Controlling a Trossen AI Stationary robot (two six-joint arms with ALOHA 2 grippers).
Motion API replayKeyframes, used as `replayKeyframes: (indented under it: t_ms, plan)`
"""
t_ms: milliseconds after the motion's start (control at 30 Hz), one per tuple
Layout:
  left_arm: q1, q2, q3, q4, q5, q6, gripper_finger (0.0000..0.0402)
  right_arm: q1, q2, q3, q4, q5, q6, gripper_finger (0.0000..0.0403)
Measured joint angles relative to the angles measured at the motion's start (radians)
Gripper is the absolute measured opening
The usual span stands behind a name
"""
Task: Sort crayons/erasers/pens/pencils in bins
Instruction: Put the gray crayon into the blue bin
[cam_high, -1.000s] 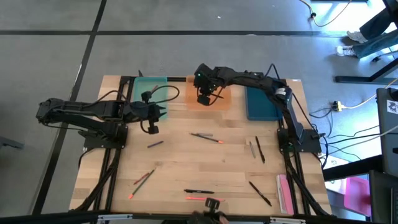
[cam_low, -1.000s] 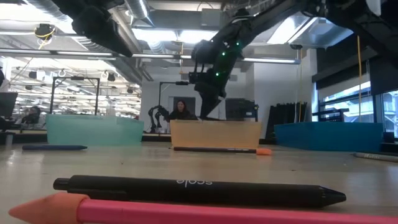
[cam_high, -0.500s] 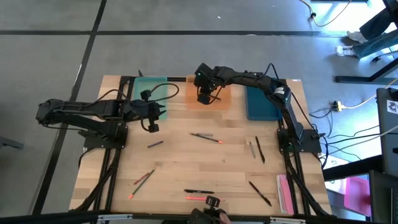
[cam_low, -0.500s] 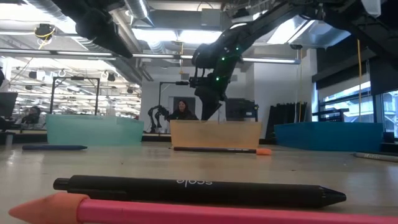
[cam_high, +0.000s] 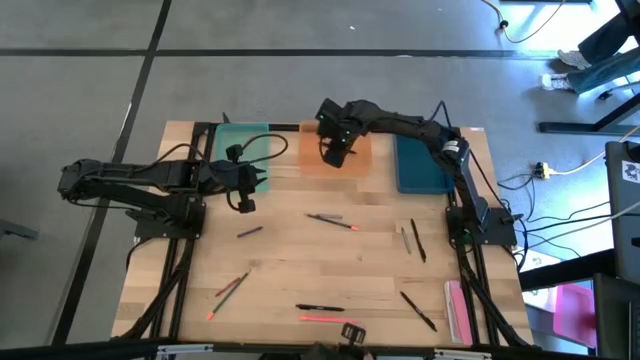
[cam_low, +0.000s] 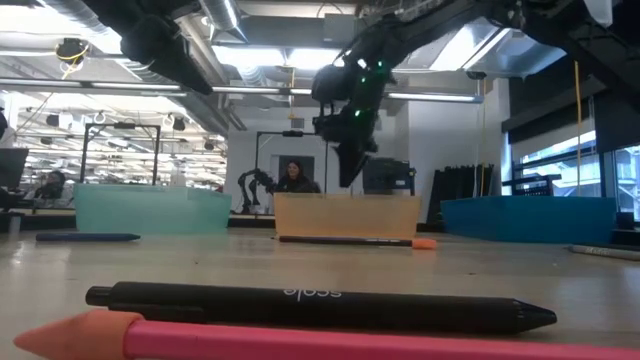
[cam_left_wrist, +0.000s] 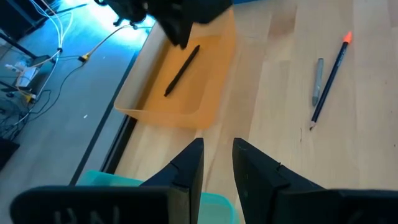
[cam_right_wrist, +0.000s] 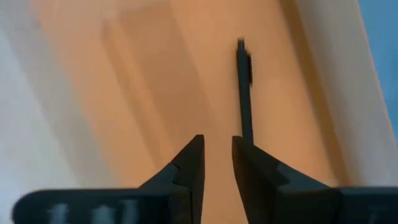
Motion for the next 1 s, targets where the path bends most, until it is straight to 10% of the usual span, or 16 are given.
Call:
replayKeyframes:
  t_ms: [567,1000]
  plan:
    - [0.0,0.0,0.0,-0.03,0.001,-0.023,0.0078,0.283,-0.201,0.027,-0.194,0.096,0.115,0.0086]
    - [-0.001,0.0,0.0,-0.066,0.001,-0.037,0.0078,0.594,-0.206,0.026,-0.504,0.337,0.648,0.0086]
